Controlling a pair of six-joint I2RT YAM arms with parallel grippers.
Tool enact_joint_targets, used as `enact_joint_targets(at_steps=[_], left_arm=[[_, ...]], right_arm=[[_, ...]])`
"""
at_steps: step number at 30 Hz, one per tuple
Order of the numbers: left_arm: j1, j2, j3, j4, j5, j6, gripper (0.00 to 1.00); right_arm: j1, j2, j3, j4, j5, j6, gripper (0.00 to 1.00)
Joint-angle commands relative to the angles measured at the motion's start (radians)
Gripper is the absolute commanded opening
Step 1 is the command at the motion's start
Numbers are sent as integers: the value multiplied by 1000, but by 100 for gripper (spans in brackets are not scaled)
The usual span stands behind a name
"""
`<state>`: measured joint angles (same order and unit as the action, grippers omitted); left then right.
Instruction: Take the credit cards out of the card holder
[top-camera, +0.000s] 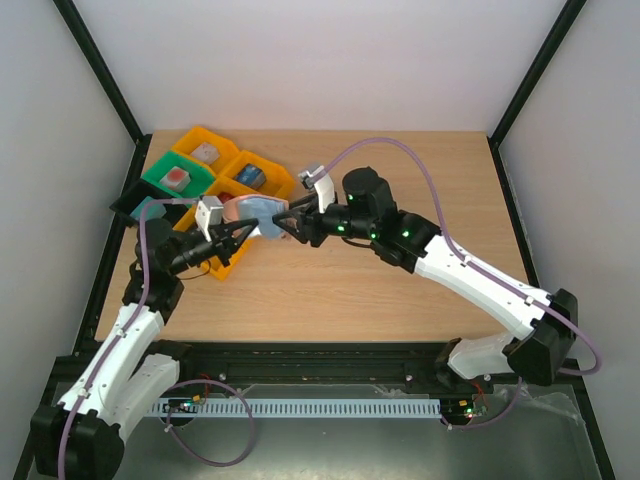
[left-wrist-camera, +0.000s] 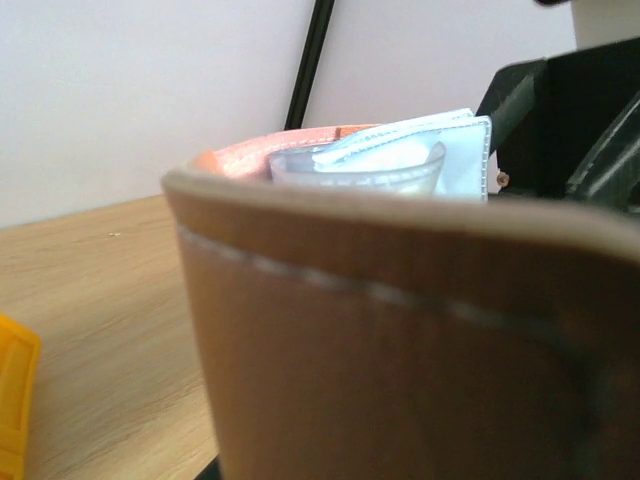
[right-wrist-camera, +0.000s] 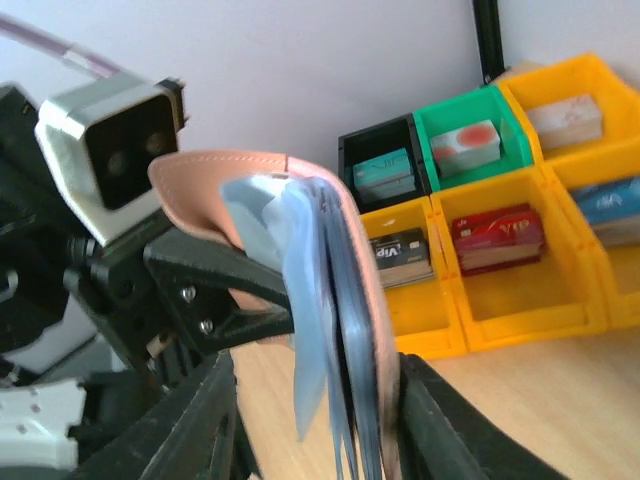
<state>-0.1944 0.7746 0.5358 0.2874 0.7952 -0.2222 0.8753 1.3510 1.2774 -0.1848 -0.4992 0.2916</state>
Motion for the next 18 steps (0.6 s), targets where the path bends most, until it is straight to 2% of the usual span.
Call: enact_joint_targets(at_steps=[1, 5, 10, 18], left_arm=[[12, -11, -5, 93, 69, -78, 2], [13, -8, -5, 114, 86, -94, 2], [13, -12, -8, 132, 125, -106, 2], [15, -15, -12, 155, 162, -113, 2]], right_arm=[[-15, -45, -43, 82, -113, -13, 46], [-25, -55, -64, 79, -118, -32, 48], [-32, -42, -64, 21, -43, -65, 40], [-33, -15, -39, -59, -96, -163, 42]])
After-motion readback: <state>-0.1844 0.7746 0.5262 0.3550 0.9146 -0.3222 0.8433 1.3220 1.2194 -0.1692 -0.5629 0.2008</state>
